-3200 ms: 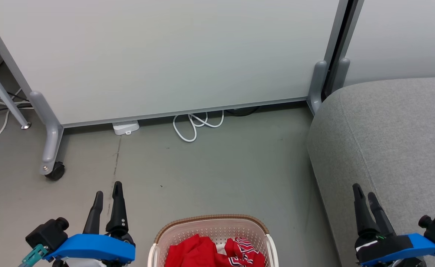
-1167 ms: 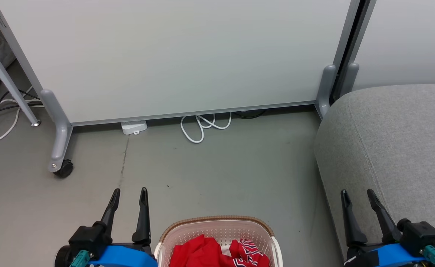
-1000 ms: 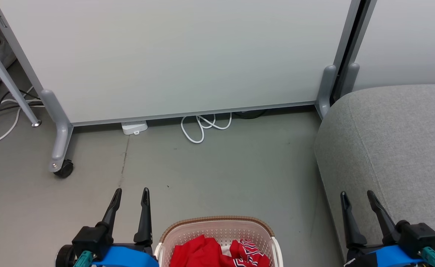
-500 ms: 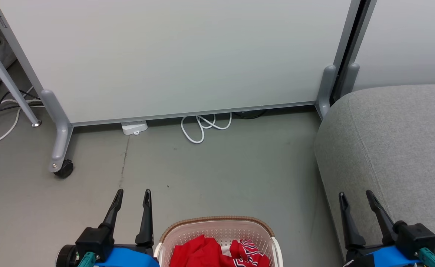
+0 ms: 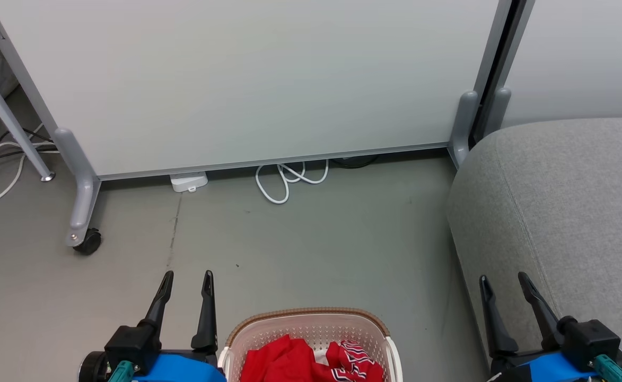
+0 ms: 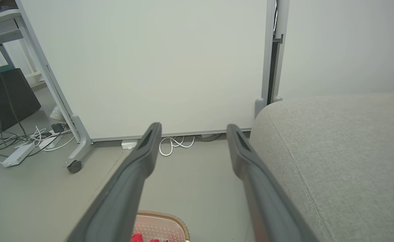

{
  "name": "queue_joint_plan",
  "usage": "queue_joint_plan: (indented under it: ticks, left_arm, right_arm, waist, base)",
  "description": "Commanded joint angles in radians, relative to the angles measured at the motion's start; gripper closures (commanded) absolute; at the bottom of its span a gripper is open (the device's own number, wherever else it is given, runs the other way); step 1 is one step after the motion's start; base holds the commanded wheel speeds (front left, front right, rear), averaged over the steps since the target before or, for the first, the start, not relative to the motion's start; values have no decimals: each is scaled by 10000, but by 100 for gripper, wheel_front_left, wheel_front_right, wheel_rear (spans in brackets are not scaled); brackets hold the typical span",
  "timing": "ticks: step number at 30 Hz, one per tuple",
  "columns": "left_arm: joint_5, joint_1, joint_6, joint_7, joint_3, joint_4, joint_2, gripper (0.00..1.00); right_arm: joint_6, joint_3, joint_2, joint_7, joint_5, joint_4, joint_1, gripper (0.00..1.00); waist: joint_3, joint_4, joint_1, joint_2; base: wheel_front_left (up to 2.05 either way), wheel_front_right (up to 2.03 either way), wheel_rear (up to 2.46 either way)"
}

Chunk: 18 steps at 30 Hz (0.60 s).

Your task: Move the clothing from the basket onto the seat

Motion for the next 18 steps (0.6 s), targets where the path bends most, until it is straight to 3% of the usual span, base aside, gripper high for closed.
queue_joint_plan:
  ticks: [1,10,18]
  left_arm:
    - [-4,11,12,-49,46,-18,-16,0]
    - [-44,-363,-63,-49,50,487,-15,0]
    - [68,-1205,-178,-49,-104,1757,-7,0]
  right_arm:
    - [22,31,-52,3,3,-37,-42,0]
    - [22,608,-47,60,-97,-384,-596,0]
    - [20,819,-46,3,-11,-616,-1168,0]
  waist:
    - [72,-82,1,-1]
    - [1270,-848,1,-1]
    - [2653,-1581,1,-1]
  base:
    - [0,0,0]
    - [0,0,0]
    - [0,0,0]
